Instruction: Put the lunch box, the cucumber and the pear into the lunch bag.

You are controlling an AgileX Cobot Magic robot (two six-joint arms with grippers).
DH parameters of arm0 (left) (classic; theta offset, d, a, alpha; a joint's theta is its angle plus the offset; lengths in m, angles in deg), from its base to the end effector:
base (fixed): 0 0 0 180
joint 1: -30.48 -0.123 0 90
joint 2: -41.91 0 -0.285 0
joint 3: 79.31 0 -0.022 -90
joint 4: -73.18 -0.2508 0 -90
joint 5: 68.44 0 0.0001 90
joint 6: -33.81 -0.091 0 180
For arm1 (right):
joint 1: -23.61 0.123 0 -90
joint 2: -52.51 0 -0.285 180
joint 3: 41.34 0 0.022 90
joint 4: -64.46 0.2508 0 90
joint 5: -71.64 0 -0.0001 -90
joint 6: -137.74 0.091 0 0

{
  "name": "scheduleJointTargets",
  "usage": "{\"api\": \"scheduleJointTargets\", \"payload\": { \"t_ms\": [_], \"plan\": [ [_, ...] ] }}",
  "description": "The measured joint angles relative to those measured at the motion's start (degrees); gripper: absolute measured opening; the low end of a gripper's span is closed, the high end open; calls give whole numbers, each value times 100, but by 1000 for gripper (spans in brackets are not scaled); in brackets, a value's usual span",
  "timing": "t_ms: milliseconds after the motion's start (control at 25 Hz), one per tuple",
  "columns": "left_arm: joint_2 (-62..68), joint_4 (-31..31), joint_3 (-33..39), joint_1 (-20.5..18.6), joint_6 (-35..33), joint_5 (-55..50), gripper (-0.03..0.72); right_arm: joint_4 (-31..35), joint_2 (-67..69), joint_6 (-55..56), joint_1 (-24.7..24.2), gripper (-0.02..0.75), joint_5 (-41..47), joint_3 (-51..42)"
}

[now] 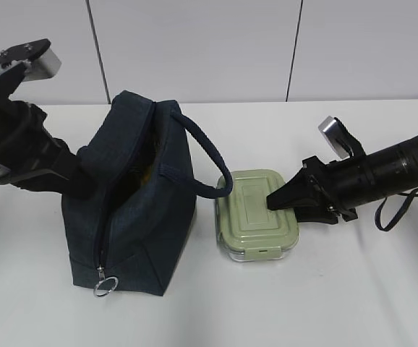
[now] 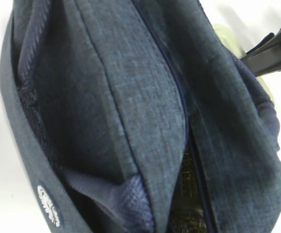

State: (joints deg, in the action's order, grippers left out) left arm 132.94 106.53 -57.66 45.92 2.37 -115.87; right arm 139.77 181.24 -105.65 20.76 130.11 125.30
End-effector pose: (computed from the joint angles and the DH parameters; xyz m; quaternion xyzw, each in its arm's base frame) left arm 0.2602 -0.1101 0.2561 0.2334 0.9272 -0.2163 0.1975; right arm 0.3667 0.0569 0.1114 -0.0409 0.8781 0.4586 0.1305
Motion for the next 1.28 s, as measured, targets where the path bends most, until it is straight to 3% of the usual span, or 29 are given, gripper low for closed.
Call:
{"api": "scheduleJointTargets", "payload": {
  "t_ms": [360,560,760,960,1120,1280],
  "plan": [
    [0,0,0,0,0,-4,1,-590,-769,174,-216,360,-33,247],
    [0,0,0,0,0,-4,1,-1390,-1544,1047,-215,359,128,1040],
    [0,0,0,0,0,2,1,-1678,-1767,2091,-31,359,607,2013],
    [0,0,0,0,0,21,1,-1767,-1771,2838,776,359,712,2625],
    [0,0,0,0,0,27,1,-1767,-1771,3194,1607,359,277,2691],
    [0,0,0,0,0,39,1,-1767,-1726,3387,2127,359,-203,2694]
  ]
}}
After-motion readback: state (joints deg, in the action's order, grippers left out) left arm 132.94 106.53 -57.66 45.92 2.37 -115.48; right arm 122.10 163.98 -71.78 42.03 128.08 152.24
